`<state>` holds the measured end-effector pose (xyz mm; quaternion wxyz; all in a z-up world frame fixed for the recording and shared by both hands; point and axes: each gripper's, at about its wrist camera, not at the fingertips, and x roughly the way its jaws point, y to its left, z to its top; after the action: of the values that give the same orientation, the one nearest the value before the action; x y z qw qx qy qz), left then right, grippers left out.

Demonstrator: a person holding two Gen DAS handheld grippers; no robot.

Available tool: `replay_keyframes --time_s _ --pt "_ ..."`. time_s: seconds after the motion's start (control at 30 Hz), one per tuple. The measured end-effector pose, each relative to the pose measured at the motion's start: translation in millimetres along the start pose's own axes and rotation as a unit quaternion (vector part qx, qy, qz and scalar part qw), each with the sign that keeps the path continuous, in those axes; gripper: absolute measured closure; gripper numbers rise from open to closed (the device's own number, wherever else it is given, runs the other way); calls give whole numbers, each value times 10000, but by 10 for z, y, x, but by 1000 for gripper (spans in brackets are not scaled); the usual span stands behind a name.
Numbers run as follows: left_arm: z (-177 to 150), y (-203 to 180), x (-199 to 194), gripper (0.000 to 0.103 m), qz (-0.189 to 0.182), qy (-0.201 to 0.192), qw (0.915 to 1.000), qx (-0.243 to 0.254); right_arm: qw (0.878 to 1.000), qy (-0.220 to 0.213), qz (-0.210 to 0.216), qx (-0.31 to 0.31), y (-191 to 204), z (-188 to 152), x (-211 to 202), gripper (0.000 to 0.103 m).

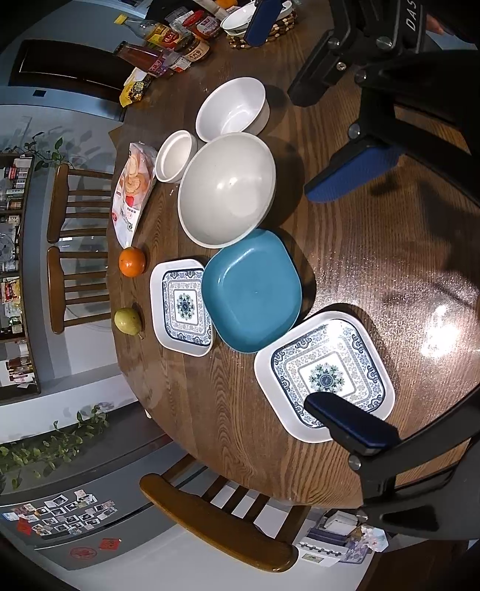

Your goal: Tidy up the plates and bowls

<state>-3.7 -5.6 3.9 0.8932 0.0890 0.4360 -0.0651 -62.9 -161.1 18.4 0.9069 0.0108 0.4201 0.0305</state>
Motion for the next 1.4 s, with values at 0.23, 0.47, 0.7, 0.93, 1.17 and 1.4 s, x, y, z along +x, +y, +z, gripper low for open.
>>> replay_keyframes --time_s 0.23,0.47,0.7,0.93,1.17,1.4 --pt "-8 14 -1 1 19 -24 10000 8 10000 -4 2 -1 2 -2 0 0" --pt "-14 13 -3 1 39 -35 10000 14 10000 -7 4 4 11 -16 -5 0" --pt "-27 32 -41 1 44 -75 10000 12 10000 -24 5 37 6 2 -47 0" --pt "-60 38 -74 1 14 -115 9999 14 10000 -78 -12 62 48 -10 -115 0" --pt "-78 66 -101 1 9 -176 9998 -24 9999 -142 -14 78 54 -24 -134 0" --pt "-99 116 -95 1 34 -182 9998 -103 9999 -157 13 70 76 -24 -144 0"
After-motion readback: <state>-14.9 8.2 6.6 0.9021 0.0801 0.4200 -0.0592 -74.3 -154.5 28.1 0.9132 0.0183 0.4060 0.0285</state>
